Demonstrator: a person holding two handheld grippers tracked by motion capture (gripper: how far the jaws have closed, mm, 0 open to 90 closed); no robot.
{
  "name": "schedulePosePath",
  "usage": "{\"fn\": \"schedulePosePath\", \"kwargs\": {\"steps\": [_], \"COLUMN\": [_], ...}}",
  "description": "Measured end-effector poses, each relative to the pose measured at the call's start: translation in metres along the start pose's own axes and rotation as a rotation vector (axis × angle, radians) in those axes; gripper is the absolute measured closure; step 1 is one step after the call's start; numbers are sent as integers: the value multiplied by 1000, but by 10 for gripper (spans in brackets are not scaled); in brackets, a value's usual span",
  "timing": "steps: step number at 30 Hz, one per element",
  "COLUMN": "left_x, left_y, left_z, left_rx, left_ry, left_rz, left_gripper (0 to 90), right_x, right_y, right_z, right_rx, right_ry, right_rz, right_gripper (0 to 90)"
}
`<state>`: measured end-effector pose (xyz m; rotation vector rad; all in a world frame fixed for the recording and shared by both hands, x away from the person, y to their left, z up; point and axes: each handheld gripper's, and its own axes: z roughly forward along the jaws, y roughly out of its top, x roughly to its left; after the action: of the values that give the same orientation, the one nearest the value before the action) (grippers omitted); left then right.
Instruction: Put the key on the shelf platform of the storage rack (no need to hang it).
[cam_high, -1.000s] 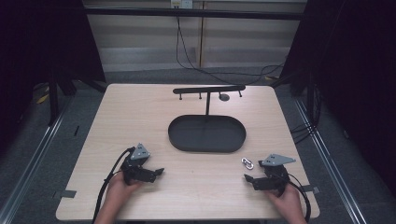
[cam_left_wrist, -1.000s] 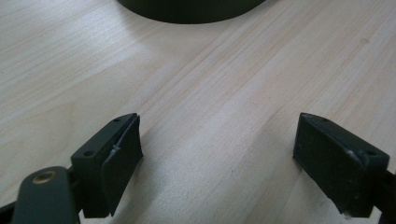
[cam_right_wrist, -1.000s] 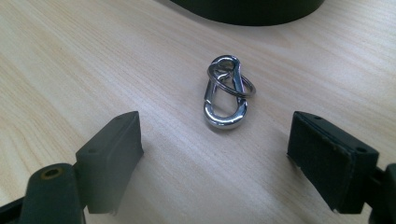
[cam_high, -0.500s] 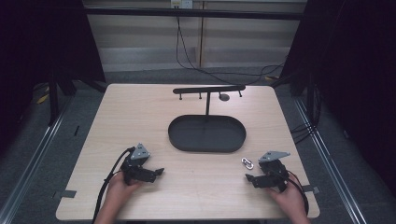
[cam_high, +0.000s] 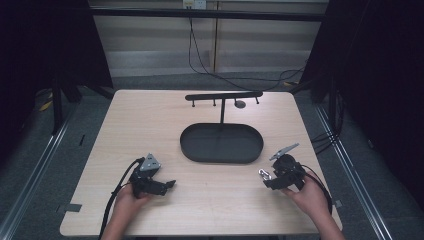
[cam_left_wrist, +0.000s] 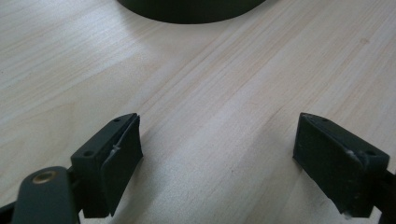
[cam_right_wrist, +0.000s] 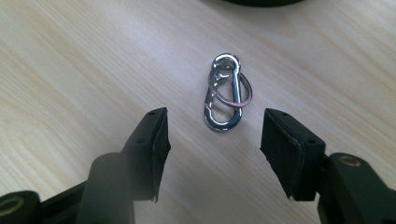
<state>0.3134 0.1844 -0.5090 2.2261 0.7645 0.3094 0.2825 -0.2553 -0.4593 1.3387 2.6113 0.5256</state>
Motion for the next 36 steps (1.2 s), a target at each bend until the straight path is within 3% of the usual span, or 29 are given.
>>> {"fn": "schedulePosePath", "kwargs": {"steps": [8,14,17,20,22,28,36], "left_x": [0,0,0,0,0,0,0], "left_y": [0,0,0,0,0,1,1], "left_z": [0,0,0,0,0,1,1], "left_rx": [1,1,0,2,3,1,1], "left_ry": [0,0,0,0,-1,0,6], "left_rz": [1,-1,-1,-1,-5,-3,-6], "left_gripper": [149,149,148,147,147,146,147], "right_x": [-3,-5,-4,-5,-4,-2,3], "right_y": [18,25,28,30,31,32,40], "right_z": [18,18,22,24,23,23,11], "right_rx": [116,123,152,163,169,201,168], "right_ry": [-29,-42,-40,-19,1,13,21], "right_rz": [-23,-27,-39,-29,-31,-19,-40], "right_gripper": [492,507,519,574,663,676,677]}}
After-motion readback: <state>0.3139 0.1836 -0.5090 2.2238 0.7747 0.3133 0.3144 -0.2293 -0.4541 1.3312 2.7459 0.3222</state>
